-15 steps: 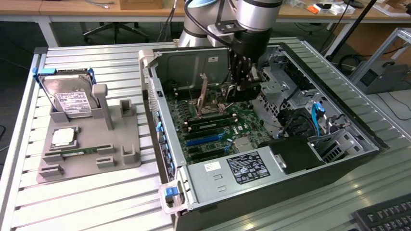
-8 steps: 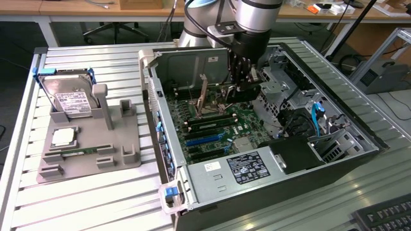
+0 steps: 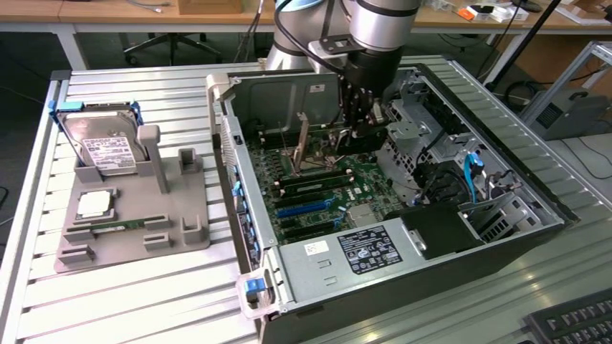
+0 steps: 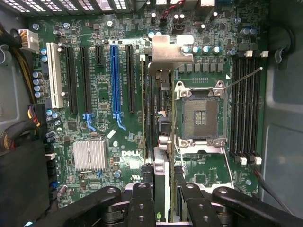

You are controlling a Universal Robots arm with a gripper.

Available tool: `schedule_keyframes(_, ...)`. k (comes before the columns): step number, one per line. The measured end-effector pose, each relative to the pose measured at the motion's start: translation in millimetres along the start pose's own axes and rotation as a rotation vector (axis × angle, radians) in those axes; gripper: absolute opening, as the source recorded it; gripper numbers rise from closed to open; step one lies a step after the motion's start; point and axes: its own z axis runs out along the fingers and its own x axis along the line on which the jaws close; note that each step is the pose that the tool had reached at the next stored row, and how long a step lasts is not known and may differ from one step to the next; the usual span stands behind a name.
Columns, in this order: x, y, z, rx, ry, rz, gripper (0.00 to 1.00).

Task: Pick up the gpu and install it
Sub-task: 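Insert the gpu into the slot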

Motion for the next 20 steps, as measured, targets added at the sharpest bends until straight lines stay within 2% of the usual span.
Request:
schedule_keyframes(14,0.2,4.4,5.3,0.0001,0.0007,0.000,0.27)
schedule_keyframes(20,5.3,7.5,5.4,0.0000,0.0010,0.000,0.27)
